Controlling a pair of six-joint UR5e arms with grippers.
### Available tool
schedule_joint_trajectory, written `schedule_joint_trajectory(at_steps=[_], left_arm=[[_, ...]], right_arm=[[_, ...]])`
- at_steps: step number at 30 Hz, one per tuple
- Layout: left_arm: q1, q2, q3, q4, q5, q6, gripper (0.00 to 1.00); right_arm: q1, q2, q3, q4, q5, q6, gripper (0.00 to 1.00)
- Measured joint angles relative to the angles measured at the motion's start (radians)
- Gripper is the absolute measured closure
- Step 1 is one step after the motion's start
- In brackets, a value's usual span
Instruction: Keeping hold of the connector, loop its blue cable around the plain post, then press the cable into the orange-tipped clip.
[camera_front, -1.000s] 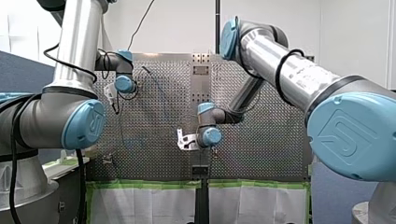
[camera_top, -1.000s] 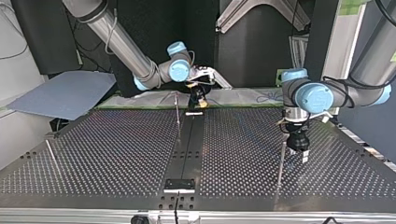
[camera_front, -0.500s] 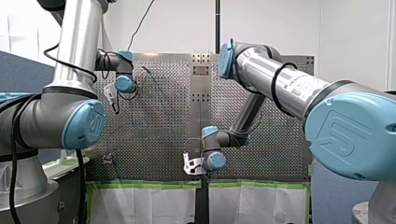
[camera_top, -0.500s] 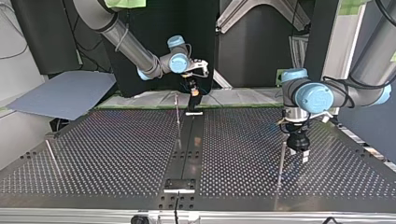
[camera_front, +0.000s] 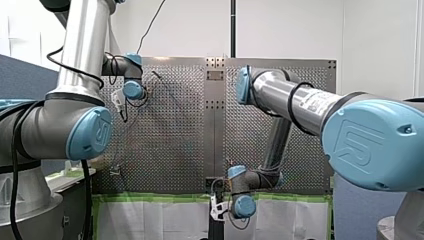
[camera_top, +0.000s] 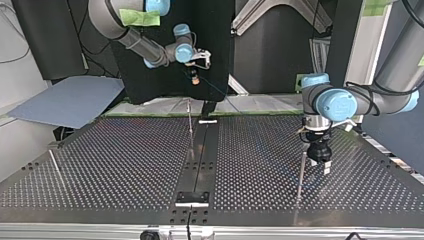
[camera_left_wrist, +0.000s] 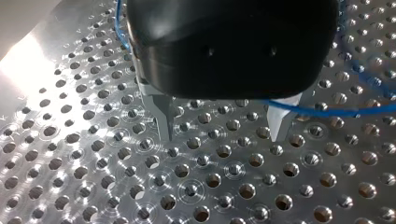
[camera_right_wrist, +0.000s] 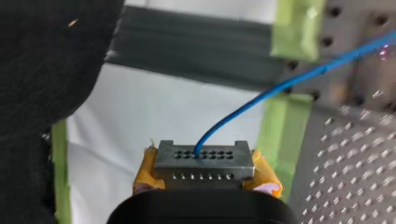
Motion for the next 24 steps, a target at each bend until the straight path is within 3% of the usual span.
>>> schedule_joint_trajectory(at_steps=[10,24], left_arm=[[0.000,0.000,0.000,-0.002,0.000,0.002,0.00],[0.000,0.000,0.000,-0.003,-0.002,0.002,0.00]], right_arm=[[-0.059,0.006,0.032,-0.097,0.021,0.001,1.00],[-0.130,0.005,0.085,-0.190,0.012,0.011,1.00]])
